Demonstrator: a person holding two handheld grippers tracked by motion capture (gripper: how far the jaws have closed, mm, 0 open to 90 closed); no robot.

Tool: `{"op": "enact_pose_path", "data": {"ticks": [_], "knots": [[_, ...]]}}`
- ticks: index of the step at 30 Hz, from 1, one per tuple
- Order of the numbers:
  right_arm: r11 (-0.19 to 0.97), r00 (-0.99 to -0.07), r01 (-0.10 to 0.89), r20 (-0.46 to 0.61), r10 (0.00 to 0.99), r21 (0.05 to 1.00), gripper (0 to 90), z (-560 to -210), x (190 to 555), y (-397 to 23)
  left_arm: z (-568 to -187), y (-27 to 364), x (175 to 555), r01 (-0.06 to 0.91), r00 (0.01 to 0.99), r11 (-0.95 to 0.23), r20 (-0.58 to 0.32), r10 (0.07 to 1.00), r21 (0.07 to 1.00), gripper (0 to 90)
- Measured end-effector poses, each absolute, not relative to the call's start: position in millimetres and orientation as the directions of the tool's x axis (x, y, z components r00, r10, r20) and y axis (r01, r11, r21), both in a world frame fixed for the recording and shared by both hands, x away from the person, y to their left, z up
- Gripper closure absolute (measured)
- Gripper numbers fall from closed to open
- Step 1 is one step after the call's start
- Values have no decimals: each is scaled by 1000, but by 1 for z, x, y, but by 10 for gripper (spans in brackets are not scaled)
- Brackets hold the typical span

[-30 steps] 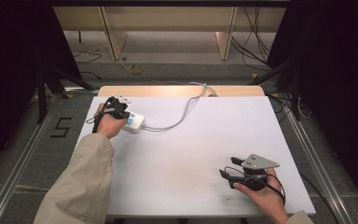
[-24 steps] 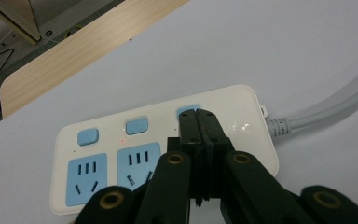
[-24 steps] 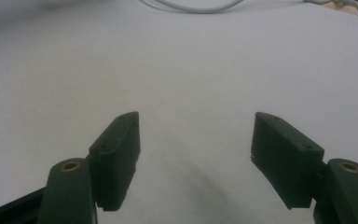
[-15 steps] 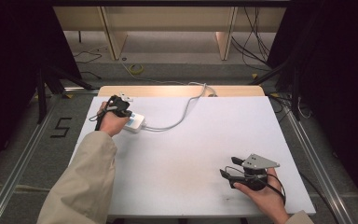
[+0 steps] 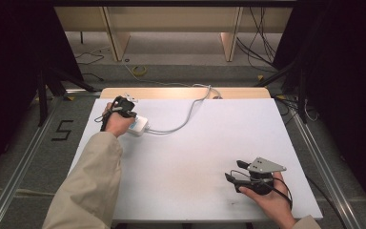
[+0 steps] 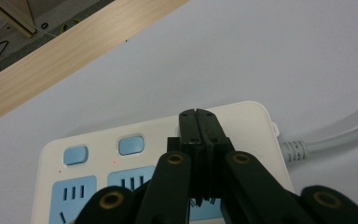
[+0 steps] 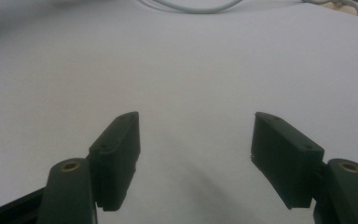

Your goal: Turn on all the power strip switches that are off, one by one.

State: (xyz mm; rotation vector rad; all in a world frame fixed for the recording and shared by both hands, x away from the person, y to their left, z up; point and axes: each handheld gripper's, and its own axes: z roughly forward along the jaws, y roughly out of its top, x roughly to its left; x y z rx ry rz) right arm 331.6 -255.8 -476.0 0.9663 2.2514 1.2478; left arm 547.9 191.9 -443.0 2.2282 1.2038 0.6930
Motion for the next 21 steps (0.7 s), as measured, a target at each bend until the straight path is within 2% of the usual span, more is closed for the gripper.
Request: {"op": "enact_pose_path", "data": {"ticks": [21], "knots": [[369,-691,378,-6,722,850,336,-476,331,-255,-452,195,560,620,448,-434,160,880,653,898]]}}
